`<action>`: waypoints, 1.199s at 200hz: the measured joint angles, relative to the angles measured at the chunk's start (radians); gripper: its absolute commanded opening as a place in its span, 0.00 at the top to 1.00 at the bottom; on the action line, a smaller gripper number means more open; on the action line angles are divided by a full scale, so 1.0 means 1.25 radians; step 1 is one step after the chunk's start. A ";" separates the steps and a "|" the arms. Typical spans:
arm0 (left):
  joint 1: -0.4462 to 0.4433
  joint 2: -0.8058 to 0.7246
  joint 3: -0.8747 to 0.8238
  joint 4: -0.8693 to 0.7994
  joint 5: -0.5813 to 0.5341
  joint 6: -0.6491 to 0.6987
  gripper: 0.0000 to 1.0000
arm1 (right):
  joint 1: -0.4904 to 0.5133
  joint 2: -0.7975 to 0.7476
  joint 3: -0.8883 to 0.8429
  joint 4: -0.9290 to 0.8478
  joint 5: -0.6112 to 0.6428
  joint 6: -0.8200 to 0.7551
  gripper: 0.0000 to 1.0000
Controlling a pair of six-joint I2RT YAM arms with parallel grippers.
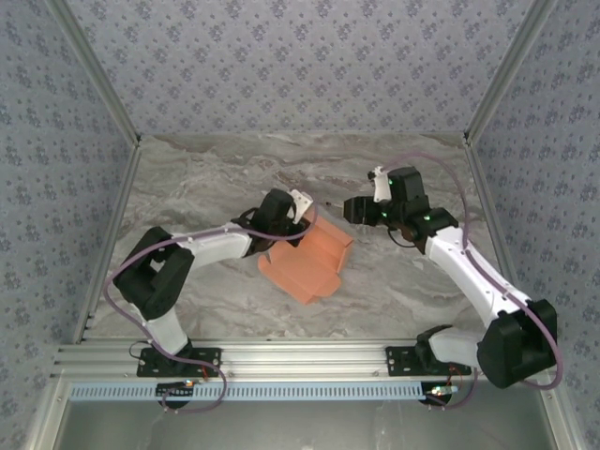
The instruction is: Fold the paper box
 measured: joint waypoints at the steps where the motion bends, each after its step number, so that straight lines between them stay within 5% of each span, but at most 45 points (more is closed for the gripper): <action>1: 0.000 0.000 0.003 -0.007 0.000 0.000 0.94 | -0.001 -0.001 -0.001 0.000 0.000 0.000 0.35; 117: 0.005 0.275 0.484 -0.794 -0.001 0.172 0.93 | -0.037 -0.108 -0.166 -0.007 0.036 -0.006 0.35; 240: 0.009 0.541 0.871 -1.120 -0.040 0.224 0.87 | -0.041 -0.174 -0.241 -0.008 0.061 -0.005 0.34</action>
